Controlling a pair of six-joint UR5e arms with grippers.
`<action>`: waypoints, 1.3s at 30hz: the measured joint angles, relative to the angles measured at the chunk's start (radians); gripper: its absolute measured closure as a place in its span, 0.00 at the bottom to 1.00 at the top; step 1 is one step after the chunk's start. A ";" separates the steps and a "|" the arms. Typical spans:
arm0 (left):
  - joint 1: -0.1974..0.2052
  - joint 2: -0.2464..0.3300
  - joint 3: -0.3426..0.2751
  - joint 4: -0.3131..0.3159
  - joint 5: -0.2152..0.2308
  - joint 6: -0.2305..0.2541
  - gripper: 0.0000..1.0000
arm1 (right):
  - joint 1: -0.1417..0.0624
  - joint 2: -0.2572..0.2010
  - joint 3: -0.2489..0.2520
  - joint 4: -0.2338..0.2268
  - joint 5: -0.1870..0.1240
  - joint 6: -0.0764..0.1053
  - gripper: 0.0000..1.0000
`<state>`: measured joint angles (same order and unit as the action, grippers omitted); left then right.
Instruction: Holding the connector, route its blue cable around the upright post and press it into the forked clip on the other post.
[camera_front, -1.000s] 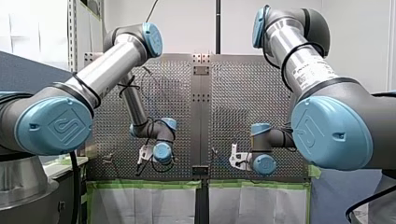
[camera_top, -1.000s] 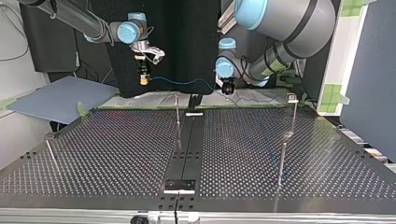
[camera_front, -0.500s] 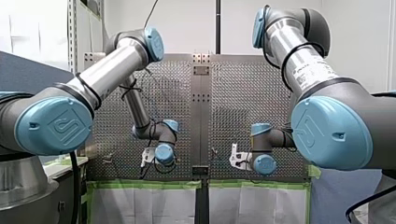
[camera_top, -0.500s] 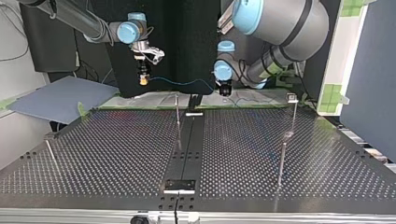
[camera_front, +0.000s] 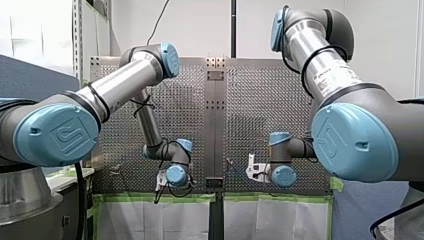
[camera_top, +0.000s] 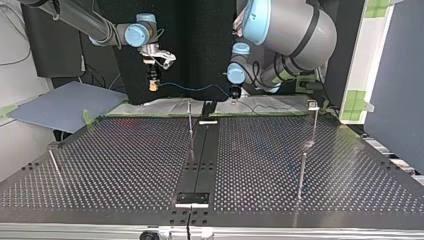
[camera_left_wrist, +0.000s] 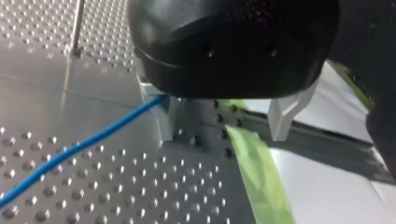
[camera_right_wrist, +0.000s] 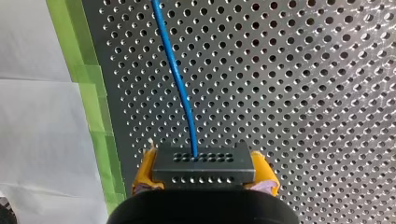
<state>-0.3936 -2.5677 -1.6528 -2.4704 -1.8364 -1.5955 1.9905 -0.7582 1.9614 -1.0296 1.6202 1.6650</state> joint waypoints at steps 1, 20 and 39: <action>-0.002 -0.001 0.000 0.000 0.010 -0.004 0.01 | -0.001 0.000 0.000 0.000 0.000 0.000 1.00; -0.050 -0.002 0.000 -0.002 0.172 -0.057 0.01 | -0.012 0.000 -0.001 0.005 0.000 -0.002 1.00; -0.056 -0.001 0.000 0.035 0.279 -0.203 0.01 | -0.024 0.001 -0.007 -0.003 -0.026 -0.004 1.00</action>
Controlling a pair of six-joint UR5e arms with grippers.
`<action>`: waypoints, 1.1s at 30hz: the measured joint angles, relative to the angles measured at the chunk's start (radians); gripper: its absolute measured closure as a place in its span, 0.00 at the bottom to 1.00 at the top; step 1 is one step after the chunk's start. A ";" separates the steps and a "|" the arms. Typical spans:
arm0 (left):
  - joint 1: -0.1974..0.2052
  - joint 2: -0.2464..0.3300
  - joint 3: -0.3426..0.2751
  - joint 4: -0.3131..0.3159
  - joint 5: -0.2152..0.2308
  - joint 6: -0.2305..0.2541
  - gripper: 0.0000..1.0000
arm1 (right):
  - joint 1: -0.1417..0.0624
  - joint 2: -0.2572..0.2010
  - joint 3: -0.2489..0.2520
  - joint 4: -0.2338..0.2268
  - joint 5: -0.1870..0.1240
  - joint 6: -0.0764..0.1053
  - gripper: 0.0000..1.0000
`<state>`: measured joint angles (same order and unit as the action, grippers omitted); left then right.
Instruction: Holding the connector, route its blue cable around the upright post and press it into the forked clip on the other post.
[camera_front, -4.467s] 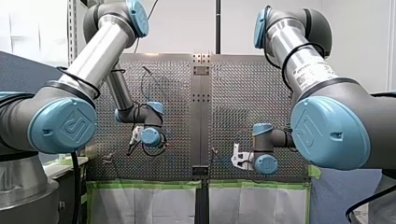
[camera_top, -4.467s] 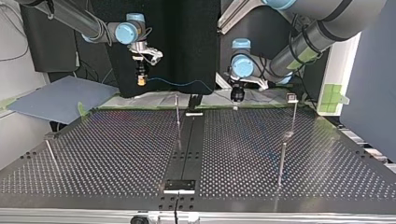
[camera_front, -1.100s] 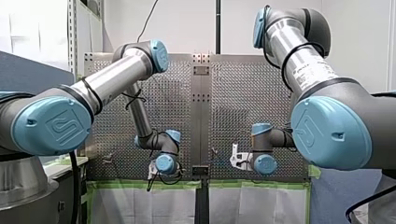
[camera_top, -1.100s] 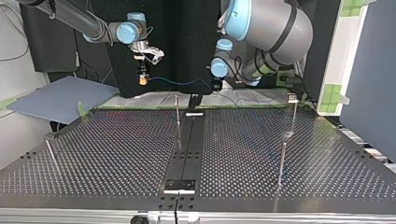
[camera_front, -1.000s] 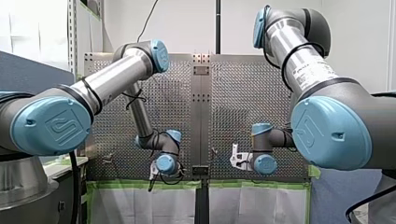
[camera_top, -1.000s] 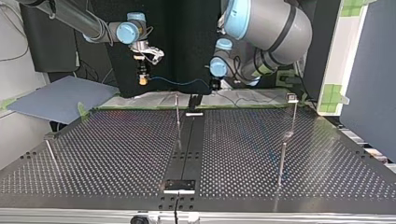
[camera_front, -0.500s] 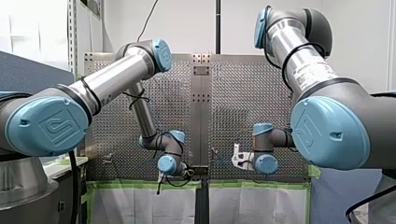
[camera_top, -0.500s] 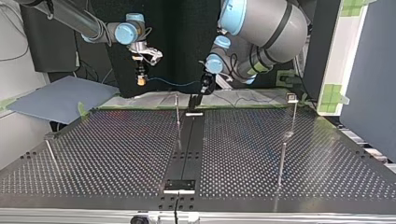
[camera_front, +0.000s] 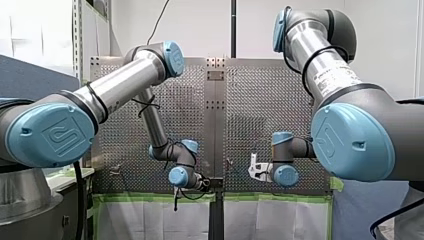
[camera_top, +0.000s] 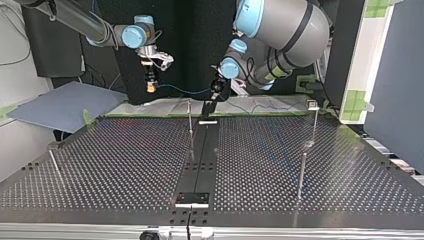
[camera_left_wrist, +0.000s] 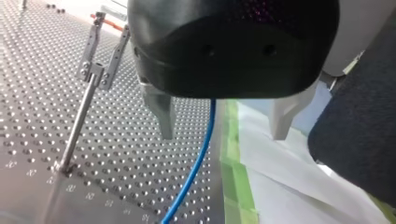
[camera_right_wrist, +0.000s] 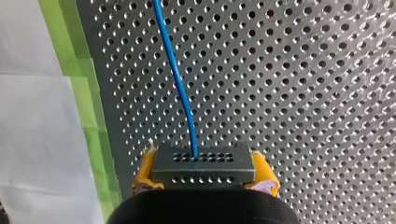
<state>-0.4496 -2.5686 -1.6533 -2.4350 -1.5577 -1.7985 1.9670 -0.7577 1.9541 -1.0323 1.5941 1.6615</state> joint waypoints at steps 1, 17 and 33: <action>0.000 0.000 0.000 0.000 -0.007 -0.009 0.01 | 0.000 0.000 -0.002 0.000 -0.007 0.001 1.00; -0.003 0.000 -0.023 0.036 -0.100 -0.113 0.01 | -0.015 0.001 -0.024 0.041 -0.076 0.041 1.00; -0.045 0.001 -0.023 0.070 -0.108 -0.132 0.01 | -0.025 0.034 -0.046 0.068 -0.132 0.054 1.00</action>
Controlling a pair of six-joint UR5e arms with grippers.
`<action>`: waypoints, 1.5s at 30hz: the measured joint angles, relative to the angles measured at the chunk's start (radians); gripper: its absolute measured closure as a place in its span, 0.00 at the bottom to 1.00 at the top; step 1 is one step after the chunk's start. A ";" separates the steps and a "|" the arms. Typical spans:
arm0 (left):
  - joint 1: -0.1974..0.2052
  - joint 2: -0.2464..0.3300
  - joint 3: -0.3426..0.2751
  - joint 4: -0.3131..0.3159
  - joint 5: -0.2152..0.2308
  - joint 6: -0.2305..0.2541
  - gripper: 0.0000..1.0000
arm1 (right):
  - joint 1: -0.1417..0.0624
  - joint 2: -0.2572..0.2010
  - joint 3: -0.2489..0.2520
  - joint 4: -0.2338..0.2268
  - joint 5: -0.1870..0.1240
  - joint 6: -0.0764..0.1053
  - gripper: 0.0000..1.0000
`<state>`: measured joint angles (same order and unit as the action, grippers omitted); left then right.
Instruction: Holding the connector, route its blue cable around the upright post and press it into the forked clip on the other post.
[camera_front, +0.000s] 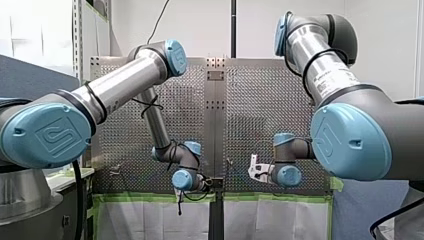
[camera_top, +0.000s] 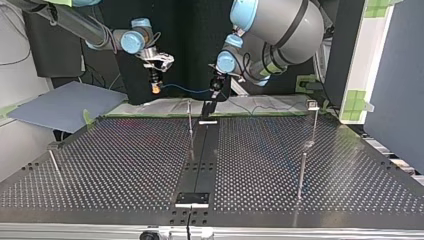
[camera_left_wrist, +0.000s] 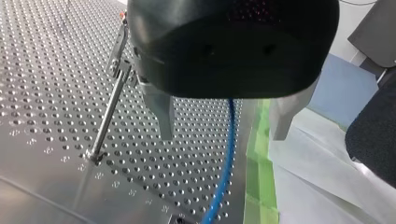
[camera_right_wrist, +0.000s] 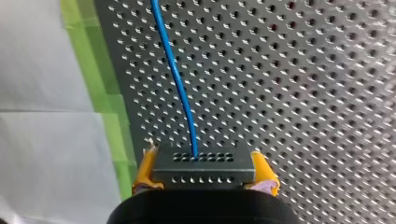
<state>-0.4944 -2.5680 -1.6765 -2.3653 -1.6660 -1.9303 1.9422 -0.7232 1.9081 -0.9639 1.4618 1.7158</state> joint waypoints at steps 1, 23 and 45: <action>-0.002 0.000 0.000 0.001 0.000 0.000 0.01 | 0.000 0.009 -0.008 0.008 -0.006 -0.003 1.00; -0.077 0.002 0.000 0.093 -0.102 0.016 0.01 | 0.004 0.073 -0.053 0.017 -0.022 -0.026 1.00; -0.175 0.009 0.000 0.157 -0.289 0.061 0.01 | 0.010 0.073 -0.109 0.082 -0.038 -0.036 1.00</action>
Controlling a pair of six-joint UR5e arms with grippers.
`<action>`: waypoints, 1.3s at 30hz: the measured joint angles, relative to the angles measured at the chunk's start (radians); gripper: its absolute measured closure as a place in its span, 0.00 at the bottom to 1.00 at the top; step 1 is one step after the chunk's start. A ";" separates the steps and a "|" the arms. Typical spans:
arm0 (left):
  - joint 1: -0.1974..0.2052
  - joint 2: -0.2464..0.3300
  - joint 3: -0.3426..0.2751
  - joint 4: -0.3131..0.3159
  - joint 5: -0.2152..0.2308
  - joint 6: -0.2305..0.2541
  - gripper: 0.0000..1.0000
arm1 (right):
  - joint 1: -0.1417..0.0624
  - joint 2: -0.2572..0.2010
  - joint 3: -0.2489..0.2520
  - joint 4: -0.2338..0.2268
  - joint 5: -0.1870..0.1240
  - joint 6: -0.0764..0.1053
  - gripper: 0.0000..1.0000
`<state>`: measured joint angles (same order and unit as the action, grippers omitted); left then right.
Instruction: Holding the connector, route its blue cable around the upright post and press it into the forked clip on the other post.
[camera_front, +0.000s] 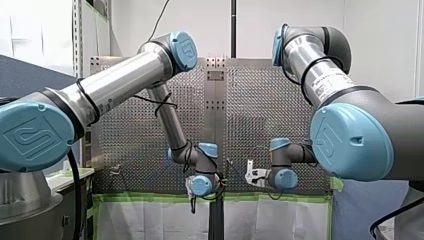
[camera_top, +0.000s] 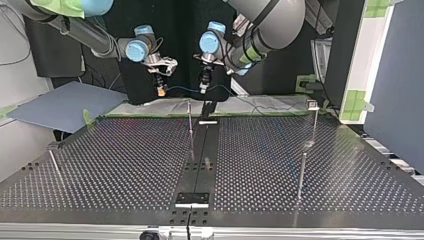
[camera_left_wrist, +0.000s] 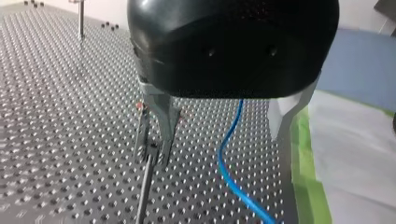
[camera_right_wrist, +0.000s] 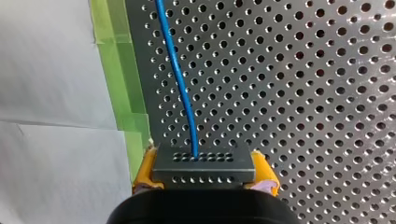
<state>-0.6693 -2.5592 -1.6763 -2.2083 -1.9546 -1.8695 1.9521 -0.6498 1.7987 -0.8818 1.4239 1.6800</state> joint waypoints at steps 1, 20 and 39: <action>0.000 0.000 0.000 0.000 -0.011 0.000 0.01 | 0.000 0.000 -0.004 0.004 -0.002 0.001 1.00; -0.001 0.051 0.010 -0.003 -0.184 0.004 0.01 | -0.005 0.000 -0.038 0.022 -0.066 0.002 1.00; -0.009 0.047 0.012 -0.084 -0.119 0.071 0.01 | 0.001 0.000 -0.040 0.024 -0.066 0.002 1.00</action>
<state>-0.6786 -2.5126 -1.6642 -2.2922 -2.0735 -1.7984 1.9529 -0.6500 1.7589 -0.8577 1.3577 1.6816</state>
